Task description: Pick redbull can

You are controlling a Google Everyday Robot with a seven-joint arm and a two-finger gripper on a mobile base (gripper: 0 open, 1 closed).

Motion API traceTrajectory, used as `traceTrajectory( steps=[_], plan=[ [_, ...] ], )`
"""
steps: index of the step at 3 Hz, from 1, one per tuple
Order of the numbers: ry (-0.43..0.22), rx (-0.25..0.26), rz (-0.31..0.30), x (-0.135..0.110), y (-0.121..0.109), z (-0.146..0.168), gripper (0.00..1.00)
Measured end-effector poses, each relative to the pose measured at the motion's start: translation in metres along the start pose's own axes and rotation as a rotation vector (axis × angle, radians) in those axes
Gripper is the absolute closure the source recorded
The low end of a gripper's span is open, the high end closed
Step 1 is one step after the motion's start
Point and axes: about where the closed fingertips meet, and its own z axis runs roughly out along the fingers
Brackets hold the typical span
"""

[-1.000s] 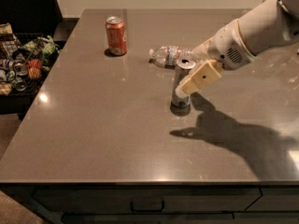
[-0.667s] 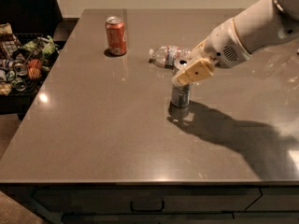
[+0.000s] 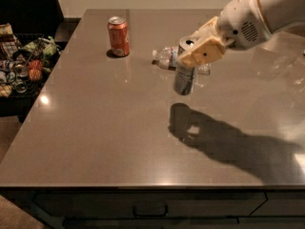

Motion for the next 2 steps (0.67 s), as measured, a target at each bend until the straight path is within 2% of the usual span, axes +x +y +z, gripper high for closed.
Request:
traceTrajectory(
  steps=[1,2],
  plan=[
    [-0.038,-0.013,-0.038,-0.0229,0.0114,-0.0181,1.0],
    [-0.044,-0.015,-0.043,-0.0264,0.0129,-0.0204,1.0]
  ],
)
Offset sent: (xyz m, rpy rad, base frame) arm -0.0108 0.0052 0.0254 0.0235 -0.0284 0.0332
